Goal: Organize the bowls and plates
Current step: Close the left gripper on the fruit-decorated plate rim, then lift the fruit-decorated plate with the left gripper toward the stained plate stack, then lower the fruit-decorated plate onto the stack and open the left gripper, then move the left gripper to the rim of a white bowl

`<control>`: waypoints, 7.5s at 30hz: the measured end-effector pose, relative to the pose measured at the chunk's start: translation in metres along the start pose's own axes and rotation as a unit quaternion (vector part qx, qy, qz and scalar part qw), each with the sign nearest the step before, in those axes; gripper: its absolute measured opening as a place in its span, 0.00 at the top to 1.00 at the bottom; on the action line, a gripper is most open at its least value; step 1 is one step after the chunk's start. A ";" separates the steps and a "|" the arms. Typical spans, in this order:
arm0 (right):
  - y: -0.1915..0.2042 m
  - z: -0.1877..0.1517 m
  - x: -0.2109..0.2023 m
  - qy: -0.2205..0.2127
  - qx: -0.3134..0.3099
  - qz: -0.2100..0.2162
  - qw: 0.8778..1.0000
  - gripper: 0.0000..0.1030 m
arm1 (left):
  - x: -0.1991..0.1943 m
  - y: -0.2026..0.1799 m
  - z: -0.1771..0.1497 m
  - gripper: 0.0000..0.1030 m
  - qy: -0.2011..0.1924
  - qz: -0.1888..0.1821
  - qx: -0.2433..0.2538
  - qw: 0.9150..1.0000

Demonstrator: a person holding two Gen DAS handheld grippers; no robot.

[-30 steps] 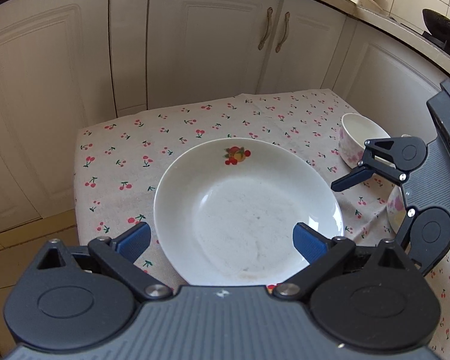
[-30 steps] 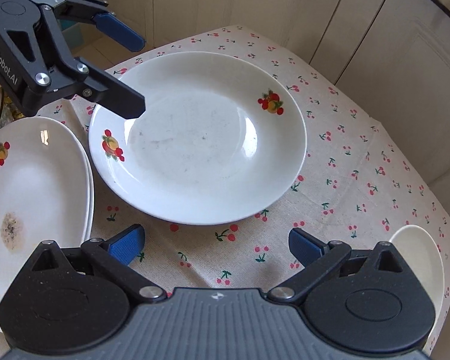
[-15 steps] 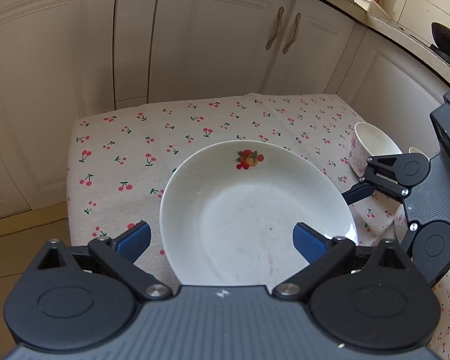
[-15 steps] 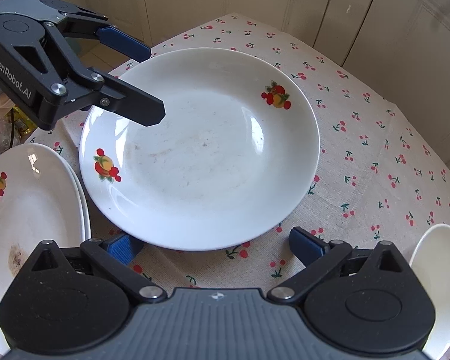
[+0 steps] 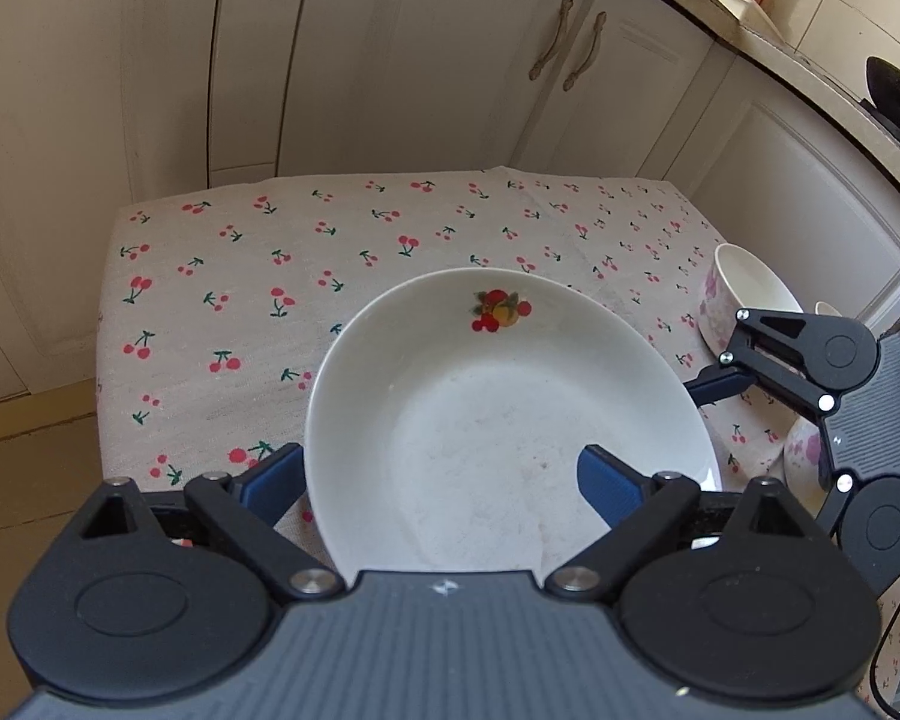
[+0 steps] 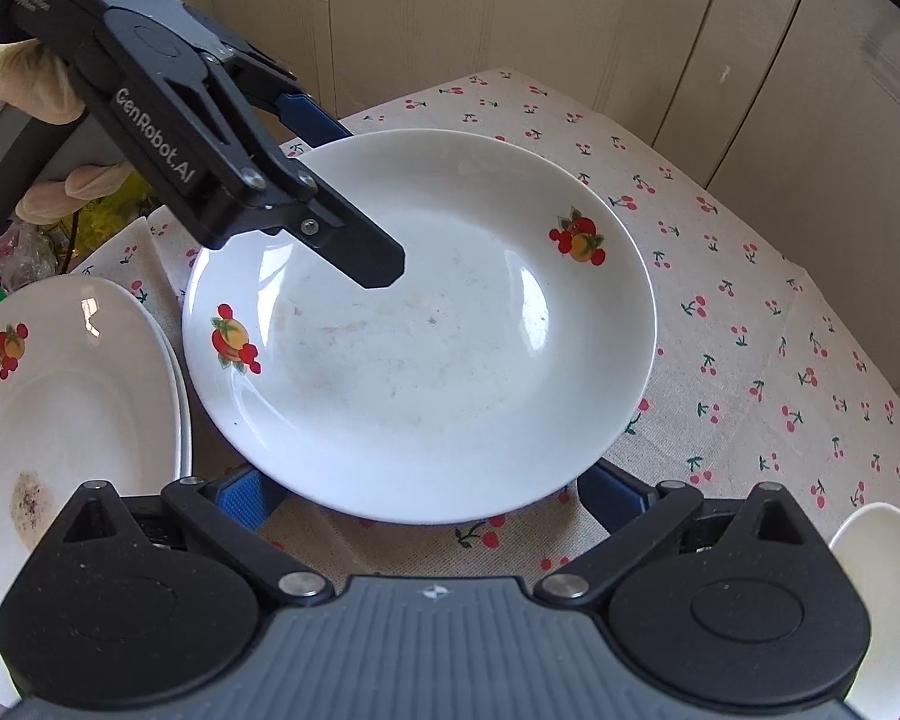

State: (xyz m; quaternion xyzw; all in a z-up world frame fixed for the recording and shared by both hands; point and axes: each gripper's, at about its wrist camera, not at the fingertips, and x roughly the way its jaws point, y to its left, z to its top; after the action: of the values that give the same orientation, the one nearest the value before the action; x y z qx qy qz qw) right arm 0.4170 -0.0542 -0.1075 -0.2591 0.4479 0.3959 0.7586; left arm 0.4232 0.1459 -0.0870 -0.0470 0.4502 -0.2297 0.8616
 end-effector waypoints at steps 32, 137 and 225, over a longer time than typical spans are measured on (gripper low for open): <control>-0.005 -0.003 -0.011 -0.057 0.008 0.017 0.998 0.00 | 0.019 0.005 0.016 0.09 0.044 -0.035 0.028 0.998; 0.146 -0.103 -0.108 -0.080 0.021 0.034 0.996 0.00 | -0.080 -0.097 -0.143 0.09 0.033 -0.023 0.026 0.999; 0.145 -0.148 -0.141 -0.135 0.096 -0.093 0.982 0.00 | -0.126 -0.133 -0.158 0.04 -0.020 0.078 0.077 0.994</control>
State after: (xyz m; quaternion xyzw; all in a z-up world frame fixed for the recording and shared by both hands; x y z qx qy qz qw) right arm 0.1855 -0.1364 -0.0574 -0.1694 0.3511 0.3097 0.8672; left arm 0.1885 0.1027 -0.0471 0.0500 0.4161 -0.1942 0.8870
